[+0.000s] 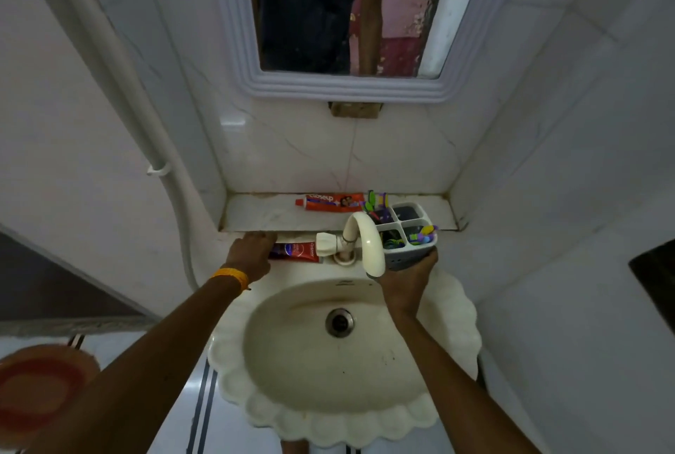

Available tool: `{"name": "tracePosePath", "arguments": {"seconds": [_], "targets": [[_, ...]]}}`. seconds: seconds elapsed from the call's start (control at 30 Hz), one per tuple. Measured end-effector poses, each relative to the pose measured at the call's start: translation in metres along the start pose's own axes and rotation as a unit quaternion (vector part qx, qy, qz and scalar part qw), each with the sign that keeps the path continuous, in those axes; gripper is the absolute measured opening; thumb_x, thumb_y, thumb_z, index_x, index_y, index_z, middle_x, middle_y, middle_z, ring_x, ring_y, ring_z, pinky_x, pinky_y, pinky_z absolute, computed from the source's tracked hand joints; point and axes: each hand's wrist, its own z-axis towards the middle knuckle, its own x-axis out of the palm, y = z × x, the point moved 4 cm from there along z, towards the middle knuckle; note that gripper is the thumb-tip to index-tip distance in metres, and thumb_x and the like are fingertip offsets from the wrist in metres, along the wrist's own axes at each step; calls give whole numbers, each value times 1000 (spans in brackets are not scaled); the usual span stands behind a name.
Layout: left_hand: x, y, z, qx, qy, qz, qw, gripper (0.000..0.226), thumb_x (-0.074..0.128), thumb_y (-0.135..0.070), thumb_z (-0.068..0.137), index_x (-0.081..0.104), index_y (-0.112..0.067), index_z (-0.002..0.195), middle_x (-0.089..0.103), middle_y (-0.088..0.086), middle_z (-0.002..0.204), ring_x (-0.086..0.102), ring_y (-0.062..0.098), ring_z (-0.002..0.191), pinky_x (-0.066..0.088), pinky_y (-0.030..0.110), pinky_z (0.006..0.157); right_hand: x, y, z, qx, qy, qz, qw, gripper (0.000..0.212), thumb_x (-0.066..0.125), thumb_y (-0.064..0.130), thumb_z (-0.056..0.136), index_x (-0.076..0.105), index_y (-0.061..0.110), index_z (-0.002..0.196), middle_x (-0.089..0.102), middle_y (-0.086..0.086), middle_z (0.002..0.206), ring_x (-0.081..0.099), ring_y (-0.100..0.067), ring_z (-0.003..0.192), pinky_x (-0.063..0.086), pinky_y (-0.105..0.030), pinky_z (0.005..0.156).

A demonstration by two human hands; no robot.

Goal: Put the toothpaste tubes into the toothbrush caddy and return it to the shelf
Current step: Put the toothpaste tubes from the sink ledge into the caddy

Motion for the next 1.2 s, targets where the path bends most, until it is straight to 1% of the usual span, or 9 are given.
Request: {"name": "tracePosePath", "arguments": {"seconds": [0.07, 0.17, 0.3, 0.43, 0.6, 0.77, 0.9, 1.0, 1.2], "targets": [[1, 1, 2, 1, -6, 13, 1000, 44, 66, -14, 83, 54, -15, 125, 61, 12, 127, 56, 32, 117, 53, 42, 90, -2, -7, -1, 4, -5, 10, 1000, 131, 106, 9, 46, 33, 30, 152, 52, -1, 149, 56, -15, 137, 57, -45, 107], [6, 1, 3, 7, -15, 25, 1000, 35, 67, -19, 85, 59, -13, 119, 61, 12, 123, 56, 31, 115, 53, 42, 90, -5, -14, -1, 12, -9, 40, 999, 134, 106, 6, 39, 34, 41, 147, 53, 1, 149, 59, -17, 137, 55, -56, 106], [3, 0, 0, 15, 0, -44, 999, 35, 70, -21, 86, 61, -10, 118, 58, 14, 123, 58, 30, 110, 53, 39, 93, -8, -11, 1, 26, 2, 32, 999, 129, 106, 3, 42, 35, 21, 147, 58, -3, 145, 62, -13, 130, 55, -44, 108], [-39, -2, -10, 50, -27, -140, 988, 34, 75, -24, 85, 67, -12, 116, 62, 12, 116, 58, 27, 105, 48, 34, 91, -13, -12, 2, 34, 1, 31, 999, 127, 106, 5, 43, 34, 31, 145, 60, -3, 143, 63, -15, 129, 57, -47, 105], [-133, -7, -29, 100, -136, -159, 973, 36, 82, -21, 78, 69, -13, 110, 71, 9, 109, 66, 25, 99, 49, 30, 83, -17, -16, 4, 39, 14, 34, 999, 127, 105, 6, 45, 33, 21, 148, 57, -3, 144, 62, -10, 129, 55, -53, 107], [-207, -51, -36, 191, -239, -214, 928, 39, 83, -12, 75, 70, -11, 112, 73, 7, 110, 65, 16, 98, 52, 28, 87, -12, -16, 9, 22, 11, 52, 998, 130, 105, 27, 40, 34, 22, 148, 57, -4, 146, 61, -20, 133, 54, -58, 106], [-216, -111, -13, 268, -240, -221, 906, 38, 81, -8, 77, 69, -12, 113, 71, 5, 114, 61, 10, 102, 44, 13, 87, -13, -12, 11, 28, -2, 50, 998, 123, 108, 20, 39, 40, 27, 142, 62, -1, 140, 65, -20, 128, 57, -57, 102], [-209, -154, 5, 344, -218, -211, 889, 34, 80, -4, 76, 71, -11, 108, 71, 6, 112, 63, 11, 102, 53, 22, 88, -13, -10, 10, 31, -2, 38, 999, 119, 107, 13, 42, 40, 30, 139, 63, 0, 138, 65, -17, 127, 57, -50, 105], [-188, -221, 33, 422, -151, -150, 881, 32, 74, 1, 77, 71, -16, 104, 69, 2, 108, 65, 16, 101, 53, 25, 87, -12, -16, 13, 37, -1, 26, 999, 128, 108, 21, 40, 37, 27, 147, 60, -2, 143, 62, -21, 133, 56, -54, 105]]}}
